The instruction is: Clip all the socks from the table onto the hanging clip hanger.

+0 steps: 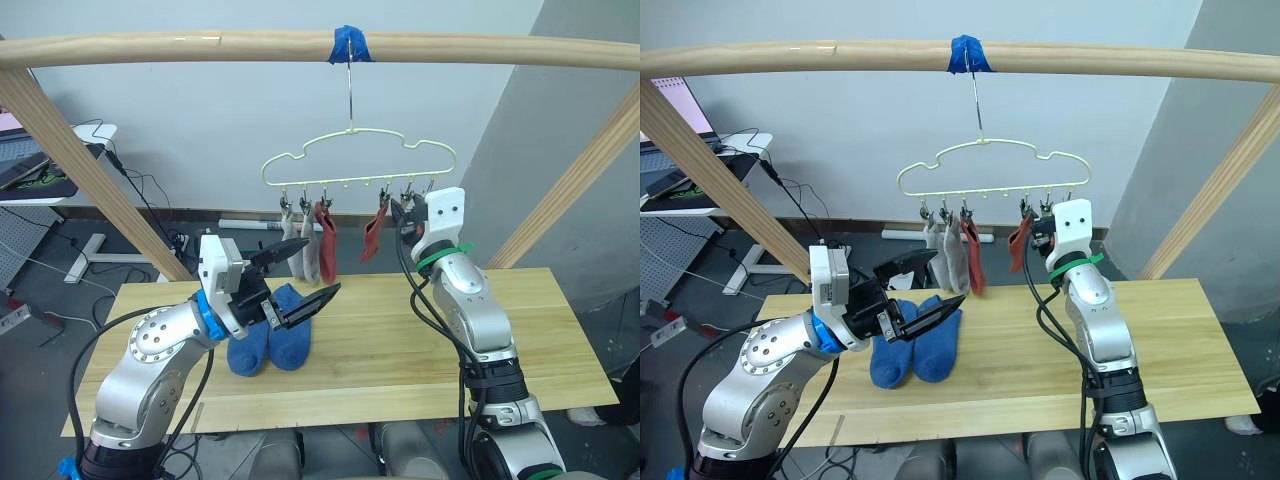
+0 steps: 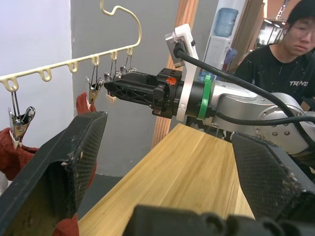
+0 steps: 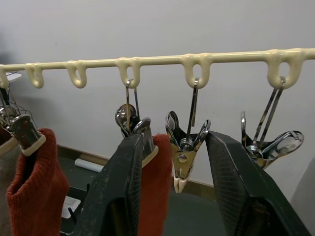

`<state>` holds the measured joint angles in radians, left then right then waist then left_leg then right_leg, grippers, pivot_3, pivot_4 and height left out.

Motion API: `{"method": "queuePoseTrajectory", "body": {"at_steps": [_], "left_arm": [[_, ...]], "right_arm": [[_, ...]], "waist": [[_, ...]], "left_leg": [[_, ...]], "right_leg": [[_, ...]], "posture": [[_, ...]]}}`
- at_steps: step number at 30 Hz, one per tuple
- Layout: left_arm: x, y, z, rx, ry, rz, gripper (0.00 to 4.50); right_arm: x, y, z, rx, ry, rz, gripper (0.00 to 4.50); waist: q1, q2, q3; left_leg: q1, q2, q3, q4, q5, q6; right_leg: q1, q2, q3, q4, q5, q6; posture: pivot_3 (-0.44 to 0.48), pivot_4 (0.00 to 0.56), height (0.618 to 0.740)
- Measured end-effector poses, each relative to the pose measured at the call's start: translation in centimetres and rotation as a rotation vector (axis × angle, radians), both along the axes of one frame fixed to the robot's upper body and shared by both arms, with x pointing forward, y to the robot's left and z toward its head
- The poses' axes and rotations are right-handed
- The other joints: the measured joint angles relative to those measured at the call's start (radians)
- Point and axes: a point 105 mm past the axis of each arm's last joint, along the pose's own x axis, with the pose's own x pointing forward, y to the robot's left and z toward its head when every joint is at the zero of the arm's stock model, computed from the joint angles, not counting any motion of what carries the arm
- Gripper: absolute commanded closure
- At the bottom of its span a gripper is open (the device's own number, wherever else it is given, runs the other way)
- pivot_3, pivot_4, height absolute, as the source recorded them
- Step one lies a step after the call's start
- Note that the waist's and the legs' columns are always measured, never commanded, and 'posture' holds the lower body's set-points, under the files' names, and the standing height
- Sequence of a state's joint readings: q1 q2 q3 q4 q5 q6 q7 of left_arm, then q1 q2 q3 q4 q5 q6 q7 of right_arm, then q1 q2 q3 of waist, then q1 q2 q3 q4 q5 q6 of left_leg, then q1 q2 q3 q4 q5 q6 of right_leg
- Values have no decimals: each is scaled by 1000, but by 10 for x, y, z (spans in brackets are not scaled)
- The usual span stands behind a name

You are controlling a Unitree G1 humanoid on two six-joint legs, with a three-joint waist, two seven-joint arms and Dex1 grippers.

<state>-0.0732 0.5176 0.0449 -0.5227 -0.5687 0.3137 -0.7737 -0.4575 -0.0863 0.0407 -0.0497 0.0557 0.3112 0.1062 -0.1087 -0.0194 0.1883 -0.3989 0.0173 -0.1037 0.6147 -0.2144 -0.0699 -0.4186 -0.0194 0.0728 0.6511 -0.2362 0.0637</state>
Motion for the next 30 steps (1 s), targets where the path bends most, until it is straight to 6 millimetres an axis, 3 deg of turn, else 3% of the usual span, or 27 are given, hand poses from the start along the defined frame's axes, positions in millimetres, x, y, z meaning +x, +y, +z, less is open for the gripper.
{"method": "queuePoseTrajectory", "body": {"at_steps": [24, 27, 30], "left_arm": [[1, -1, 0, -8, -3, 9, 0], [1, -1, 0, -9, -3, 11, 0], [1, -2, 0, -9, 1, 11, 0]], "right_arm": [[7, 8, 4, 20, -4, -2, 2489], [7, 9, 4, 21, -5, -1, 3008], [8, 9, 6, 22, -10, 0, 4025]], "waist": [[0, 0, 0], [0, 0, 0], [0, 0, 0]], "left_leg": [[0, 0, 0, 0, 0, 0], [0, 0, 0, 0, 0, 0], [0, 0, 0, 0, 0, 0]], "right_leg": [[0, 0, 0, 0, 0, 0], [0, 0, 0, 0, 0, 0], [0, 0, 0, 1, 0, 0]], "posture": [[-58, 158, 740], [-58, 158, 740], [-58, 158, 740]]}}
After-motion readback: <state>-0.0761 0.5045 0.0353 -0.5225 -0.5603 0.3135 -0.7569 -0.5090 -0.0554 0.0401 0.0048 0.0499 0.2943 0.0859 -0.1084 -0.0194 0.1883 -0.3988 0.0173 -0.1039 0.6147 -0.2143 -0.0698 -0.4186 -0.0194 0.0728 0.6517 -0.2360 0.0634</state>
